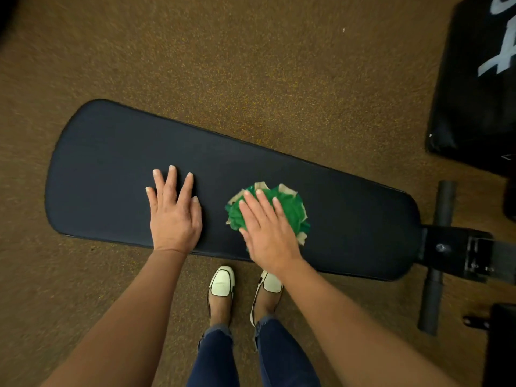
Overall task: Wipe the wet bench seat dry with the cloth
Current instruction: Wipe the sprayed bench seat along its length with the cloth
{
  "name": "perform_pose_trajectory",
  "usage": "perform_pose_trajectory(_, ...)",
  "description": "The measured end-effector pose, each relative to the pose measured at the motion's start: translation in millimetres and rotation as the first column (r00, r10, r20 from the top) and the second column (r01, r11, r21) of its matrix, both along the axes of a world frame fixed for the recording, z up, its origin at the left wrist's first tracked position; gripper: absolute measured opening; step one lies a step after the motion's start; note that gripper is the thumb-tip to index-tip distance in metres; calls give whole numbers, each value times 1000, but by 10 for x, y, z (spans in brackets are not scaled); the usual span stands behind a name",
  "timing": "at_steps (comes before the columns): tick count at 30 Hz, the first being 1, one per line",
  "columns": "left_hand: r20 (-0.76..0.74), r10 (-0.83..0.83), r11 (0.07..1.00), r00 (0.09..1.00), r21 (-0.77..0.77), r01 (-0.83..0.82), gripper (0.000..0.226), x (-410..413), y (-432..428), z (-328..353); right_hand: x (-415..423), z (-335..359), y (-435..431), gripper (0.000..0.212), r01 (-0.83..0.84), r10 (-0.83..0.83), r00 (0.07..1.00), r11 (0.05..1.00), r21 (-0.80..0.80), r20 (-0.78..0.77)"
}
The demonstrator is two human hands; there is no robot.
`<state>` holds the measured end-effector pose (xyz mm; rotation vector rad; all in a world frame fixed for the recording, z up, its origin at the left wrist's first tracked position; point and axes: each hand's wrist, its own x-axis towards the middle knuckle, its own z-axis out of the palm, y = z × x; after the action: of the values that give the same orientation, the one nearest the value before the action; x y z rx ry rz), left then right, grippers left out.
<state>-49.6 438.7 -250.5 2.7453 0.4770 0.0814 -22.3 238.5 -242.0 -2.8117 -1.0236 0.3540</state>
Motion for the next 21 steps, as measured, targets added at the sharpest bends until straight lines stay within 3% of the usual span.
perform_pose_trajectory(1, 9, -23, 1000, 1000, 1, 23, 47, 16, -38, -6, 148, -16, -46, 56, 22, -22, 1000, 1000, -2, 10)
perform_pose_trajectory(3, 13, -57, 998, 998, -10, 57, 47, 38, -113, -5, 332, -46, -236, 57, 262, -261, 965, 965, -19, 27)
perform_pose_trajectory(6, 13, -83, 996, 996, -28, 84, 47, 59, -186, 34, 120, -27, -461, 57, 599, -598, 799, 800, -6, 58)
perform_pose_trajectory(8, 9, -119, 992, 993, -30, 119, 47, 74, -228, 44, -185, -2, -401, 56, 580, -579, 814, 814, -19, 52)
perform_pose_trajectory(11, -1, -187, 982, 982, -25, 187, 47, 99, -291, 44, -305, -5, -231, 56, 244, -244, 970, 969, -34, 16)
perform_pose_trajectory(13, -14, -223, 975, 975, -29, 222, 47, 121, -342, 37, 10, -27, -225, 56, 140, -140, 990, 990, -24, 19)
perform_pose_trajectory(14, -21, -237, 971, 971, -24, 236, 47, 131, -365, 31, 181, -31, -264, 56, 165, -165, 986, 986, -20, 38)
perform_pose_trajectory(16, -37, -257, 966, 966, -9, 257, 47, 131, -403, 17, 403, -44, -458, 55, 365, -364, 929, 931, 3, 69)
perform_pose_trajectory(19, -54, -261, 965, 964, -2, 261, 48, 127, -399, 15, 220, -35, -658, 56, 690, -689, 721, 724, 18, 67)
perform_pose_trajectory(20, -58, -262, 965, 963, 5, 263, 48, 126, -392, 13, 74, -21, -625, 56, 708, -706, 705, 706, 0, 71)
perform_pose_trajectory(21, -60, -265, 964, 962, 11, 266, 48, 126, -391, 10, -73, -13, -564, 56, 659, -657, 751, 751, -21, 71)
